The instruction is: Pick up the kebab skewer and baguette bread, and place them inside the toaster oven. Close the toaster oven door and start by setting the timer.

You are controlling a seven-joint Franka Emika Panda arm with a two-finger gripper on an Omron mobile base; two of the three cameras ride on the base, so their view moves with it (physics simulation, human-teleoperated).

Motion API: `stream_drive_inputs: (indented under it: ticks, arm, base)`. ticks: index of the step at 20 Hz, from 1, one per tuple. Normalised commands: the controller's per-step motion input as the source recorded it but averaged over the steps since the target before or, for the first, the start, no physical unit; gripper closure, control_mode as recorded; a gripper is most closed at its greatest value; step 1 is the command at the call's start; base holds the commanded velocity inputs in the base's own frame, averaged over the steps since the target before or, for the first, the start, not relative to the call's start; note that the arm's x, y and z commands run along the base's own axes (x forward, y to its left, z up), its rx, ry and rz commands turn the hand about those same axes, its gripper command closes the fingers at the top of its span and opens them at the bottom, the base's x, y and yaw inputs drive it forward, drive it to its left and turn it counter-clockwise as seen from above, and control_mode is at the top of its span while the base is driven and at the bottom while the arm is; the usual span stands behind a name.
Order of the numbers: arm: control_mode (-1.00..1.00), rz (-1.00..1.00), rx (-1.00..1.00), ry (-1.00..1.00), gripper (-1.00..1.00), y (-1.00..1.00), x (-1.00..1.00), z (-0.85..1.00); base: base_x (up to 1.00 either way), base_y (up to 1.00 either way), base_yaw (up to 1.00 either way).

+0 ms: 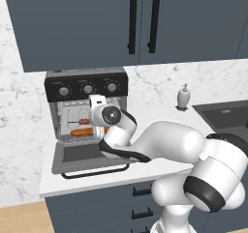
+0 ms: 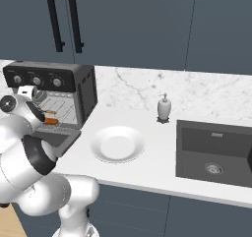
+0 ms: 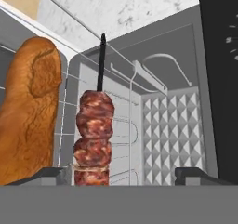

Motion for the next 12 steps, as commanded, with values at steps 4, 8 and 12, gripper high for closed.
stream_drive_inputs:
  ticks: [4,8,12]
  arm:
    - [-1.00,0.00,0.00,0.00,-1.00,-0.01,0.00,0.00]
    - [-1.00,0.00,0.00,0.00,-1.00,0.00,0.00,0.00]
    - [-1.00,0.00,0.00,0.00,-1.00,-0.04,-0.04,0.14]
  base:
    - [0.00,0.00,0.00]
    - [0.00,0.00,0.00]
    - [0.00,0.00,0.00]
